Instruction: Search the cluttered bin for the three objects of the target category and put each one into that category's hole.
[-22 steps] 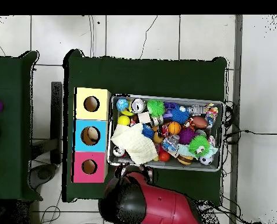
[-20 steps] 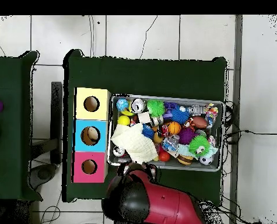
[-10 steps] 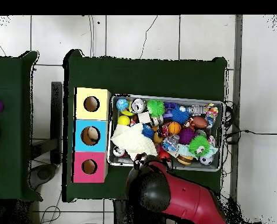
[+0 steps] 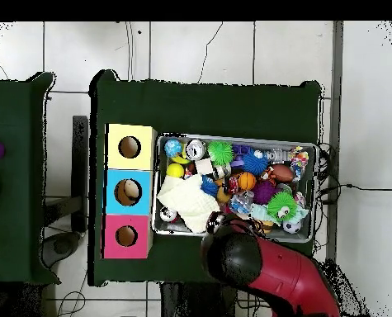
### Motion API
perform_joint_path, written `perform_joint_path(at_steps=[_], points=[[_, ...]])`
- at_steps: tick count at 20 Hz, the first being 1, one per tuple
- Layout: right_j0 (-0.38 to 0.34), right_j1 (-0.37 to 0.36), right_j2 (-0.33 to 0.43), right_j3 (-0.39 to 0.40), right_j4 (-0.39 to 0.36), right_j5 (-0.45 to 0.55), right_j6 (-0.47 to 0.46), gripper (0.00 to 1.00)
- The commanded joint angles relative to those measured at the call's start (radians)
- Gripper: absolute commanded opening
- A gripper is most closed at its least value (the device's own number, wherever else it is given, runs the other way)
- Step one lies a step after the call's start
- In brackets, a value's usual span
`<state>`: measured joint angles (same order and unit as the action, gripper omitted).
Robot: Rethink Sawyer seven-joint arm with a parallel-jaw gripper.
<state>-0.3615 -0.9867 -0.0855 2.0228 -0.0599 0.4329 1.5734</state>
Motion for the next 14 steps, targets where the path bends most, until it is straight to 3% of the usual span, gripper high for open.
perform_joint_path(at_steps=[1,7,14], points=[[-0.041,0.097,0.077,-0.063,-0.006,-0.085,0.111,1.00],[-0.110,0.135,0.127,-0.065,-0.012,-0.144,0.076,1.00],[-0.147,0.147,0.163,-0.101,0.030,-0.102,0.091,1.00]])
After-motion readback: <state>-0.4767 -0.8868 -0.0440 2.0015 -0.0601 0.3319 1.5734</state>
